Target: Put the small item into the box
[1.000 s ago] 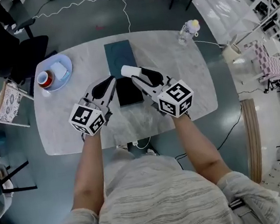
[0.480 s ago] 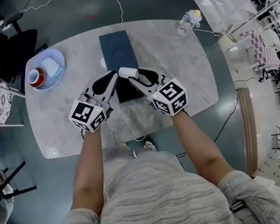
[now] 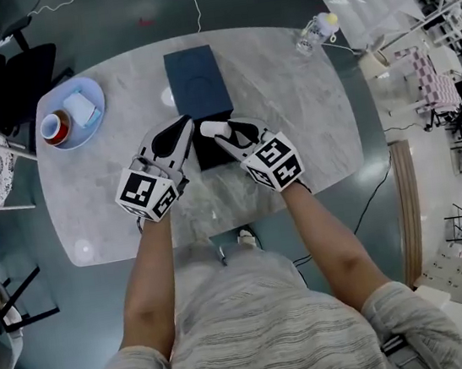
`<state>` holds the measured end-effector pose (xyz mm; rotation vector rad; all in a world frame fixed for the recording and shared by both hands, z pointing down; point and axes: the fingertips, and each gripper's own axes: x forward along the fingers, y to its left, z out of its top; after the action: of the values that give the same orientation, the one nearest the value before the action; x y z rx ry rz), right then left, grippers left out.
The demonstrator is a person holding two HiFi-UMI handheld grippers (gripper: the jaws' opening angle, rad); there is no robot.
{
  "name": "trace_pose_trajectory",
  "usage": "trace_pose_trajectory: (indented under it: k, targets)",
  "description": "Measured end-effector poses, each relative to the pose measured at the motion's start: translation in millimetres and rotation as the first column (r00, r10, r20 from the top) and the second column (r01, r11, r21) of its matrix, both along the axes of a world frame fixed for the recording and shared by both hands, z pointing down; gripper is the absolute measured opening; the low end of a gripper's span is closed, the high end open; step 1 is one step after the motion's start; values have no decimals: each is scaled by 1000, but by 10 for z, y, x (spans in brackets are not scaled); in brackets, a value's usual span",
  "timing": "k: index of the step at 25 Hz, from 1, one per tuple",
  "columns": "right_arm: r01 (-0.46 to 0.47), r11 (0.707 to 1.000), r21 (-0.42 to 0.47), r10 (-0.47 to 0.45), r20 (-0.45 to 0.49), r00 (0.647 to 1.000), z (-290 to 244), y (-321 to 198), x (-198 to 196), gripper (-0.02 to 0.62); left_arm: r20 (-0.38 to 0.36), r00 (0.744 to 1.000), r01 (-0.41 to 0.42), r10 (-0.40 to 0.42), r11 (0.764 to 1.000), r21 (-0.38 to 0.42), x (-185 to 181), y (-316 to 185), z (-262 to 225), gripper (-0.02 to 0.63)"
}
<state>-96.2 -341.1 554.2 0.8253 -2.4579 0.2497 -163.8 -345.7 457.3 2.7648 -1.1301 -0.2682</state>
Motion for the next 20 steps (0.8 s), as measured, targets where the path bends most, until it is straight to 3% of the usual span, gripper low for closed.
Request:
trace_pose_trajectory:
  k: [12, 20]
  targets:
    - [-23, 996, -89, 9, -152, 988, 689, -76, 3, 167, 36, 999, -8, 9, 1000, -15, 10, -142, 310, 21]
    - [-25, 991, -131, -12, -279, 960, 1063, -126, 64, 167, 36, 999, -11, 12, 999, -30, -5, -215, 389, 21]
